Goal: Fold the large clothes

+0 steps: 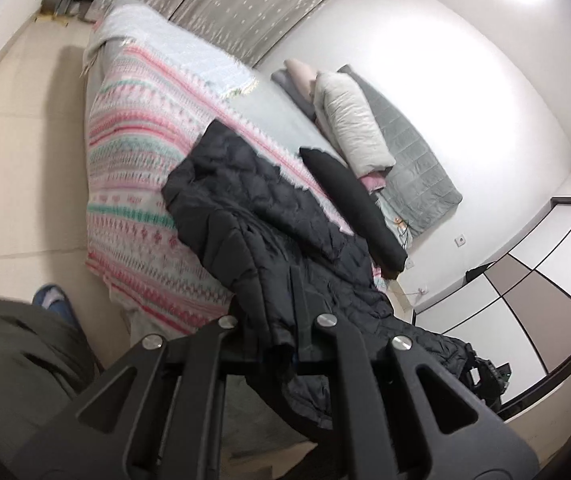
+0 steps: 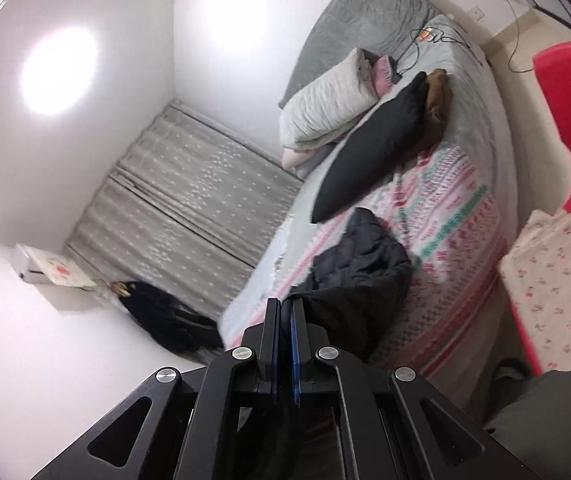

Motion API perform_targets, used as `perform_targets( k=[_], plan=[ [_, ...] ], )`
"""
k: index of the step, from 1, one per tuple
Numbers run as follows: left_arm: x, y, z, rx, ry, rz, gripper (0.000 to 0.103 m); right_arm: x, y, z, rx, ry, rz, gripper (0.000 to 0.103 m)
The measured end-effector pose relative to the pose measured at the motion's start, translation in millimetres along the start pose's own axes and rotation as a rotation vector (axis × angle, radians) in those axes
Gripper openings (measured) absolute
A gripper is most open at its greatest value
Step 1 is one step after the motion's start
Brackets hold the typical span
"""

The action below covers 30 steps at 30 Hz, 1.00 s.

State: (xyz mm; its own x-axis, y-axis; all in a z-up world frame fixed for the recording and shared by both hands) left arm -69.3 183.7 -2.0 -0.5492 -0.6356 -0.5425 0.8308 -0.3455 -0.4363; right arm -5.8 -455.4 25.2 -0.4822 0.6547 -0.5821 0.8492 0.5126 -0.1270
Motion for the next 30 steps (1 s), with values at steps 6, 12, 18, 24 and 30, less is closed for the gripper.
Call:
perform_targets(
  k=[6, 12, 18, 24, 30],
  plan=[
    [-50.0, 26.0, 9.7, 0.062, -0.098, 0.033, 0.01, -35.2, 30.6, -27.0, -0.055, -0.02, 0.027, 0.004],
    [-129.1, 97.3, 29.2, 0.021, -0.204, 0.017, 0.01, -90.0, 104.4, -36.6, -0.052, 0.039, 0.06, 0.004],
    [-196.5, 189.1, 29.1, -0.099, -0.289, 0.019, 0.01, -144.6, 204.5, -31.7, 0.019, 0.083, 0.041, 0.004],
    [-222.1, 283.7, -4.7, -0.207, -0.342, -0.059, 0.012, -167.1, 301.8, 19.2, 0.15, 0.154, -0.002, 0.004],
    [-231.6, 366.5, -60.1, -0.208, -0.478, -0.236, 0.025, -160.0, 386.4, 115.8, 0.254, 0.386, -0.121, 0.004]
  ],
)
Point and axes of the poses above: each gripper's, at about its wrist camera, not at the fingertips, and y roughly the way its jaws point, z to its right, x to its underside, the point moved 2 cm from there along y, roughly the way its jaws point, and after that the axes turned 4 degrees about -y, right-handed, at the moved point
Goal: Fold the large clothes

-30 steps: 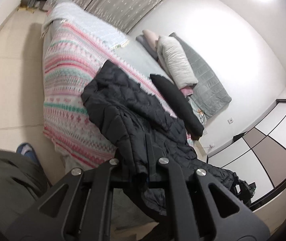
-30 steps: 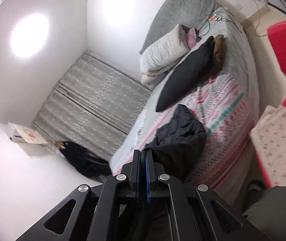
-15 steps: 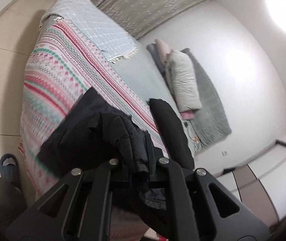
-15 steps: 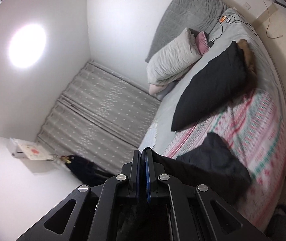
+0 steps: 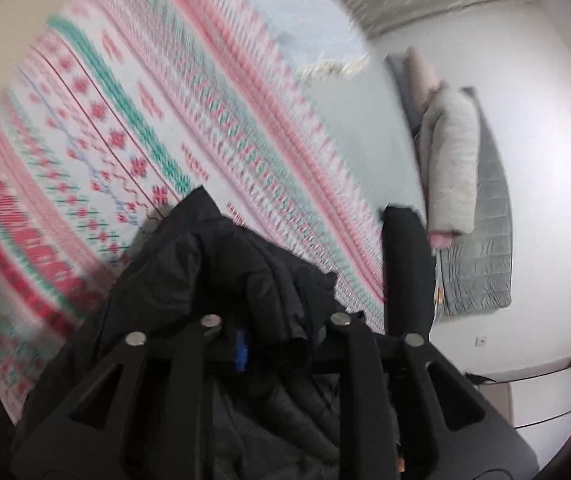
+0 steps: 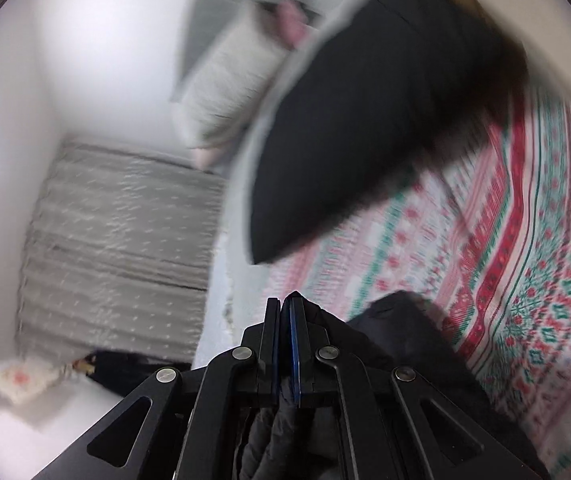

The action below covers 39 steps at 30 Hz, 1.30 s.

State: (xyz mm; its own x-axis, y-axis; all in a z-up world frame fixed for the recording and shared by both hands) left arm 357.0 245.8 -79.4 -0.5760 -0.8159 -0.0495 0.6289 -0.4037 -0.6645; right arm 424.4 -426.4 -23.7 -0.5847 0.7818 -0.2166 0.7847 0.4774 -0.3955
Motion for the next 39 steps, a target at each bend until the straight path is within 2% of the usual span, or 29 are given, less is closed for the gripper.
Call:
perform_targets(
  k=[2, 7, 9, 11, 13, 15, 17, 19, 20, 22, 24, 25, 26, 27, 28, 29, 30, 32, 34, 35, 36, 38, 39],
  plan=[
    [-10.1, 2.9, 3.0, 0.04, -0.002, -0.006, 0.027, -8.3, 22.4, 22.2, 0.025, 0.072, -0.015, 0.005],
    [-22.9, -14.5, 10.8, 0.103, -0.012, 0.087, 0.029, -21.9, 48.9, 43.1, 0.026, 0.161, 0.0, 0.009],
    [-30.2, -18.9, 7.6, 0.124, -0.033, 0.122, 0.047, -27.8, 47.0, 44.7, 0.035, 0.161, 0.03, 0.01],
    [-39.7, -19.7, 3.2, 0.159, -0.061, 0.128, 0.049, -31.9, 46.1, 45.4, 0.071, 0.137, 0.038, 0.01],
    [-41.9, -27.4, -1.6, 0.144, -0.07, 0.162, 0.049, -30.1, 47.4, 48.2, 0.105, 0.123, 0.023, 0.01],
    [-39.8, -33.3, 0.0, 0.082, -0.032, 0.187, 0.049, -27.0, 47.5, 44.8, 0.113, 0.106, 0.007, 0.01],
    [-31.8, -37.5, 6.2, 0.025, 0.03, 0.183, 0.049, -26.5, 50.4, 26.4, 0.153, 0.004, -0.045, 0.01],
    [-17.7, -42.3, 16.9, 0.004, 0.108, 0.163, 0.049, -17.7, 60.2, -4.5, 0.203, -0.182, -0.174, 0.01],
    [-9.9, -47.0, 21.3, 0.0, 0.139, 0.157, 0.049, -7.7, 67.4, -22.1, 0.224, -0.29, -0.264, 0.011],
    [2.1, -58.7, 27.7, 0.013, 0.185, 0.16, 0.049, 20.7, 75.1, -51.0, 0.258, -0.523, -0.409, 0.02],
    [16.9, -69.6, 42.2, 0.038, 0.277, 0.166, 0.049, 51.8, 74.9, -75.5, 0.3, -0.753, -0.478, 0.026],
    [27.4, -72.1, 54.2, 0.036, 0.356, 0.168, 0.049, 71.9, 72.0, -89.4, 0.269, -0.853, -0.523, 0.026],
    [44.5, -71.1, 70.0, 0.015, 0.473, 0.16, 0.049, 82.3, 69.6, -97.7, 0.222, -0.888, -0.551, 0.026],
    [56.5, -66.7, 80.2, 0.004, 0.554, 0.134, 0.049, 98.5, 63.5, -111.6, 0.134, -0.933, -0.573, 0.031],
    [74.1, -56.7, 90.4, 0.008, 0.648, 0.071, 0.049, 110.0, 57.4, -123.7, 0.084, -0.968, -0.561, 0.034],
    [89.8, -47.5, 96.3, 0.019, 0.715, 0.012, 0.05, 114.7, 55.0, -129.0, 0.077, -0.984, -0.552, 0.039],
    [107.5, -37.2, 100.3, 0.019, 0.784, -0.048, 0.05, 119.6, 50.5, -136.5, 0.087, -1.005, -0.521, 0.04],
    [143.3, -13.3, 102.4, -0.038, 0.936, -0.143, 0.05, 123.7, 46.2, -140.9, 0.058, -1.021, -0.5, 0.04],
    [170.8, 10.2, 95.8, -0.131, 1.052, -0.22, 0.051, 151.9, 52.5, -141.0, 0.01, -1.093, -0.597, 0.04],
    [182.6, 22.4, 90.3, -0.197, 1.099, -0.253, 0.051, 167.1, 52.5, -140.3, 0.02, -1.129, -0.64, 0.041],
    [189.9, 29.5, 87.6, -0.235, 1.129, -0.258, 0.051, 190.6, 63.0, -130.4, 0.068, -1.207, -0.729, 0.042],
    [201.4, 33.5, 87.9, -0.27, 1.169, -0.24, 0.051, 218.6, 81.8, -115.2, 0.16, -1.296, -0.804, 0.042],
    [199.7, 34.4, 90.1, -0.271, 1.157, -0.223, 0.051, 223.9, 88.7, -108.3, 0.184, -1.309, -0.818, 0.042]
  ],
)
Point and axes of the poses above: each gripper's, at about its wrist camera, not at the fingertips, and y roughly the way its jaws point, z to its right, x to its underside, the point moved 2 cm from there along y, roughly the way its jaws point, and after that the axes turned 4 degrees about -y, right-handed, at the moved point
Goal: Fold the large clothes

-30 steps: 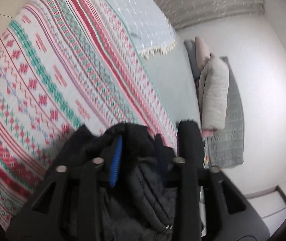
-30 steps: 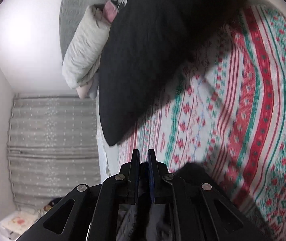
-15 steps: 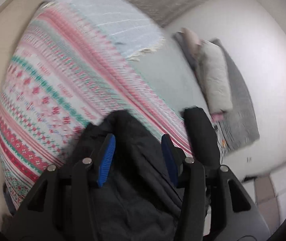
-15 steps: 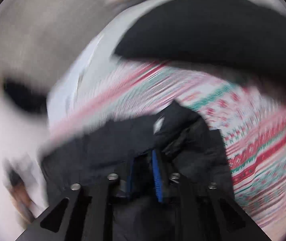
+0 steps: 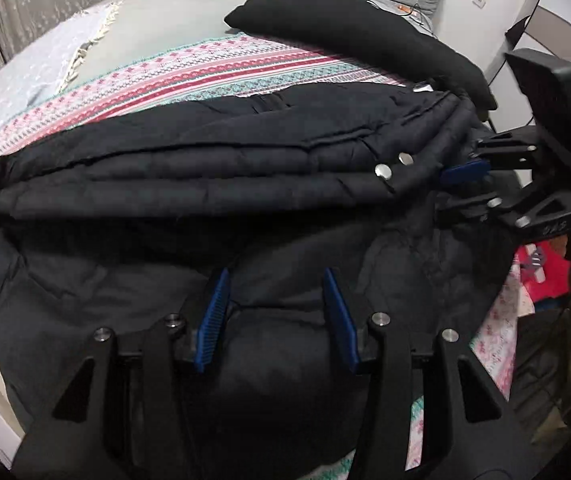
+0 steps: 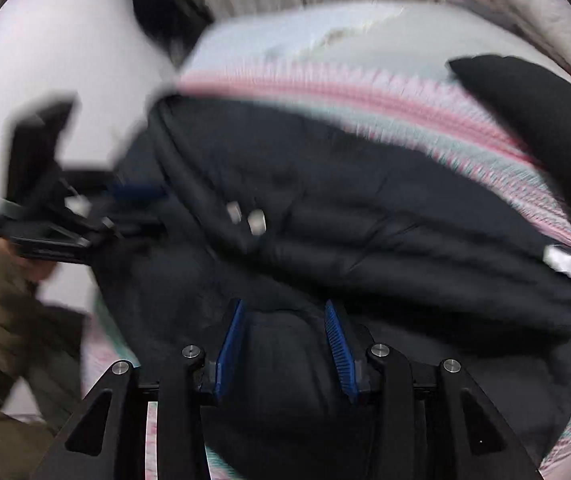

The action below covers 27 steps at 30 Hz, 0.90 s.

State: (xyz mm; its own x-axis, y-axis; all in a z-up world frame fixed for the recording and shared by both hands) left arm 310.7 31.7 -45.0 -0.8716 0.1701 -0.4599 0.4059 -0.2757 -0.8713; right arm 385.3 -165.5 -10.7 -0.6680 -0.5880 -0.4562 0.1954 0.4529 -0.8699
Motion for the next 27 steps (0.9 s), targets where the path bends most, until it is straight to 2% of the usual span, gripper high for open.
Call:
perform_targets(
  k=[2, 5, 7, 10, 11, 14, 19, 22, 24, 27],
  plan=[
    [-9.2, -6.5, -7.6, -0.016, -0.053, 0.036, 0.051, -0.3, 14.3, 2.4, 0.02, 0.008, -0.009, 0.042],
    [-30.6, -15.7, -38.7, -0.096, -0.187, 0.158, 0.051, -26.0, 12.2, 14.4, 0.086, 0.062, 0.108, 0.042],
    [-39.8, -21.0, -63.8, -0.113, -0.278, 0.209, 0.051, -42.1, -6.5, 39.2, 0.129, 0.199, 0.284, 0.044],
    [-42.4, -20.4, -111.5, -0.117, -0.464, 0.227, 0.051, -45.7, -17.1, 75.4, 0.119, 0.44, 0.428, 0.051],
    [-39.4, -19.7, -124.8, -0.119, -0.518, 0.223, 0.051, -42.9, -14.2, 83.1, 0.143, 0.483, 0.433, 0.055],
    [-30.4, -23.8, -154.5, -0.122, -0.615, 0.229, 0.051, -27.9, -7.5, 106.9, 0.196, 0.559, 0.357, 0.056],
    [-22.7, -23.5, -166.2, -0.156, -0.61, 0.222, 0.051, -11.4, -7.9, 114.5, 0.222, 0.575, 0.29, 0.057],
    [-24.7, -1.3, -164.4, -0.246, -0.602, 0.181, 0.051, -3.9, -6.8, 121.2, 0.267, 0.594, 0.22, 0.057],
    [-17.8, 2.8, -166.9, -0.292, -0.597, 0.184, 0.051, 8.2, 3.5, 135.4, 0.366, 0.631, 0.173, 0.057],
    [-9.1, 11.4, -168.6, -0.345, -0.559, 0.187, 0.051, 18.6, 11.4, 151.5, 0.357, 0.635, 0.177, 0.057]
  ],
)
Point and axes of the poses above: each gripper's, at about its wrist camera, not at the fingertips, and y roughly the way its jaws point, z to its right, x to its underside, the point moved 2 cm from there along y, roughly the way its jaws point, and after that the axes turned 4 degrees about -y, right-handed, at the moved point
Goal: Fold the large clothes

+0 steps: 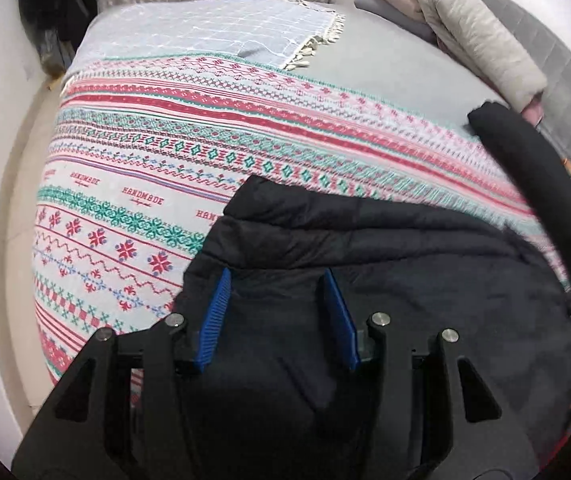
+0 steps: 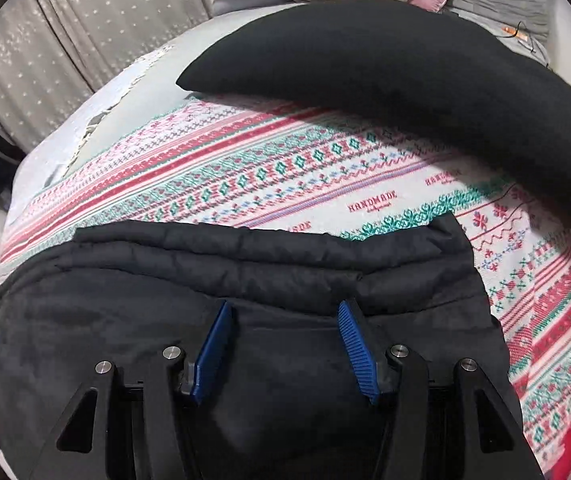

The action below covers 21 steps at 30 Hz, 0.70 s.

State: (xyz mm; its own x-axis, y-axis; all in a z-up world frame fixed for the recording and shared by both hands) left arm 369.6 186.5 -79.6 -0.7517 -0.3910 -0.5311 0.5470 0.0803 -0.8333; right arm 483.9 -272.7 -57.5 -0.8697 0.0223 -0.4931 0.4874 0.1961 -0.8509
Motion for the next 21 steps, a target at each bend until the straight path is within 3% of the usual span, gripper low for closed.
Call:
perform_targets(
  k=[7, 10, 12, 14, 16, 17, 21],
  plan=[
    [0.3, 11.0, -2.2, -0.037, 0.007, 0.016, 0.051, 5.3, 12.3, -3.6, 0.038, -0.035, 0.015, 0.058],
    [-8.8, -15.1, -10.0, -0.044, -0.057, 0.067, 0.051, -3.2, 0.9, -11.1, 0.077, -0.041, -0.007, 0.059],
    [-10.1, -46.5, -6.0, 0.009, -0.079, 0.134, 0.051, -6.3, -29.9, -22.7, -0.002, -0.05, 0.058, 0.059],
    [-0.4, -82.4, 12.1, 0.021, -0.04, 0.217, 0.051, -1.5, -61.1, -37.7, -0.055, -0.096, 0.123, 0.066],
    [22.0, -112.8, 42.1, 0.033, 0.051, 0.283, 0.063, 17.9, -91.1, -62.1, -0.083, -0.185, 0.173, 0.076],
    [34.3, -122.4, 56.4, 0.044, 0.092, 0.295, 0.07, 27.6, -95.6, -72.9, -0.084, -0.22, 0.174, 0.076],
    [92.2, -138.0, 104.0, 0.122, 0.225, 0.267, 0.072, 63.9, -86.8, -113.3, -0.145, -0.294, 0.09, 0.076]
  ],
)
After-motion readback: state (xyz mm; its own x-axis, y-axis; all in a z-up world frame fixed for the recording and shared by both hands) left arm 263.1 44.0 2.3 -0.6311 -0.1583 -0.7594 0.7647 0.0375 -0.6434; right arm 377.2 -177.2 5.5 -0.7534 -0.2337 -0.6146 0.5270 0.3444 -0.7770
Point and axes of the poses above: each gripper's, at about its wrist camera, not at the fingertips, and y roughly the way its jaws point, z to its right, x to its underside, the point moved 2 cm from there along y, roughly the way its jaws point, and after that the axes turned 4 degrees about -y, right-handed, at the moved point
